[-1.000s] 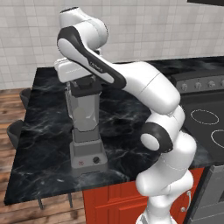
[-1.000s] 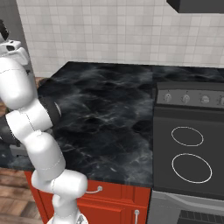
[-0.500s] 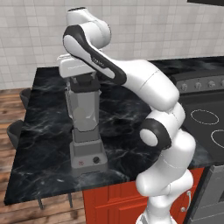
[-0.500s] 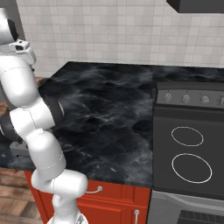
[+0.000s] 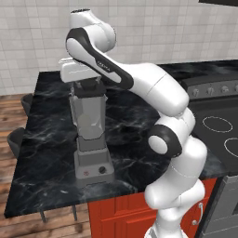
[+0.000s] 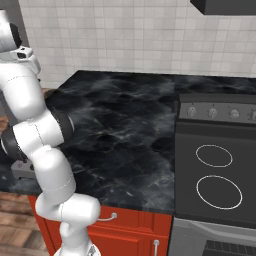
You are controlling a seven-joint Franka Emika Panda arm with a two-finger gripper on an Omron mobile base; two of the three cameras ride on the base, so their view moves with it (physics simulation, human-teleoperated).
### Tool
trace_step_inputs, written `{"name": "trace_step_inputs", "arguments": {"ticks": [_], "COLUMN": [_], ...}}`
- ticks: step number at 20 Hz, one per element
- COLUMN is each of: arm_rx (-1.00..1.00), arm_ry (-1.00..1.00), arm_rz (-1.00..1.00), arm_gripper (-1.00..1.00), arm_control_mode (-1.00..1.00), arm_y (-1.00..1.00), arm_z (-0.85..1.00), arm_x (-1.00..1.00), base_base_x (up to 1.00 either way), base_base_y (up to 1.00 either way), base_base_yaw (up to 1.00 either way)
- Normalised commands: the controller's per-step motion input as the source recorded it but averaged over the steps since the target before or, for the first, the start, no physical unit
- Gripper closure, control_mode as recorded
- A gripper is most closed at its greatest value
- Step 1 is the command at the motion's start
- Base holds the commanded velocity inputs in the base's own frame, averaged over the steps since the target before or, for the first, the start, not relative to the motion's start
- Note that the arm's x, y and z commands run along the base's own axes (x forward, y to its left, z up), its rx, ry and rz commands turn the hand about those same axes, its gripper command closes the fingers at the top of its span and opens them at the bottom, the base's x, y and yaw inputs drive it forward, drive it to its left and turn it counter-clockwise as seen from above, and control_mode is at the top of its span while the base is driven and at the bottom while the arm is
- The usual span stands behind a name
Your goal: Grab the lemon and lemon wedge from the fridge, place them in the blender, close the lid, and turn on the blender to create a marinade.
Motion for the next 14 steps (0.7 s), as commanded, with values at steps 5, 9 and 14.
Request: {"name": "trace_step_inputs", "arguments": {"ticks": [5, 9, 14], "arm_rx": [0.0, 0.01, 0.03], "arm_ry": [-0.01, 0.0, 0.0], "arm_rz": [0.0, 0.03, 0.0], "arm_gripper": [1.0, 1.0, 1.0], "arm_control_mode": [-1.0, -1.0, -1.0], "arm_y": [0.19, 0.0, 0.02], "arm_z": [-0.22, -0.19, -0.04], "arm_x": [0.09, -0.16, -0.23], "base_base_x": [0.0, 0.0, 0.0], "base_base_y": [0.0, 0.0, 0.0], "base_base_yaw": [0.0, 0.0, 0.0]}}
